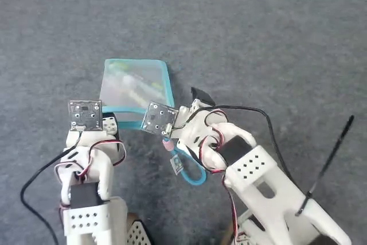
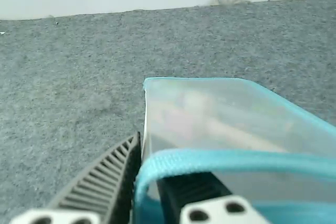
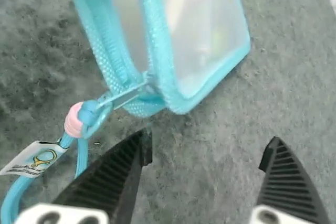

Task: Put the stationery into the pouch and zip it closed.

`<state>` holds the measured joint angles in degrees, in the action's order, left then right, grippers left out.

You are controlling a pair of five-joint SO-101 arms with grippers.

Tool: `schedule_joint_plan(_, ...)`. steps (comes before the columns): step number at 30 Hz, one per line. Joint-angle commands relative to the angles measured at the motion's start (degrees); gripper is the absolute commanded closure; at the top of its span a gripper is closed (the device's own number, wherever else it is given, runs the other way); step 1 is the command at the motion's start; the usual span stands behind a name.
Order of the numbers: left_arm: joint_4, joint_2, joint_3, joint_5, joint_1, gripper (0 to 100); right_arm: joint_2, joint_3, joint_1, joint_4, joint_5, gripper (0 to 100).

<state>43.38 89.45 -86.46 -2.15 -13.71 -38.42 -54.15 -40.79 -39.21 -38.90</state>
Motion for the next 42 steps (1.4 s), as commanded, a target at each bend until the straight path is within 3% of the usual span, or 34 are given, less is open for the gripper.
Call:
schedule_joint_plan(1, -1.1, 0.2, 2.1, 0.8, 0.0, 99, 0.4, 0.6, -2.9, 1.3, -0.9, 67.4)
schedule_joint_plan(10, -1.1, 0.3, 2.1, 0.8, 0.0, 99, 1.7, 5.1, -5.8, 1.0, -0.5, 69.0)
schedule_joint_plan(20, -1.0, 0.3, 2.1, 0.8, -0.1, 99, 16.6, 17.7, -6.2, 0.7, 3.7, 70.6)
schedule_joint_plan(29, -0.8, 0.4, 2.1, 0.8, -0.2, 98, 20.7, 23.4, 0.1, 0.6, 12.2, 99.6)
schedule_joint_plan(38, 4.2, 0.4, 8.9, 0.8, 0.1, 98, 21.3, 29.1, 3.3, -6.4, 15.0, 99.1)
schedule_joint_plan(42, 10.6, 0.4, 17.5, 0.8, 0.1, 87, 21.3, 30.1, 3.0, -8.6, 15.9, 99.1)
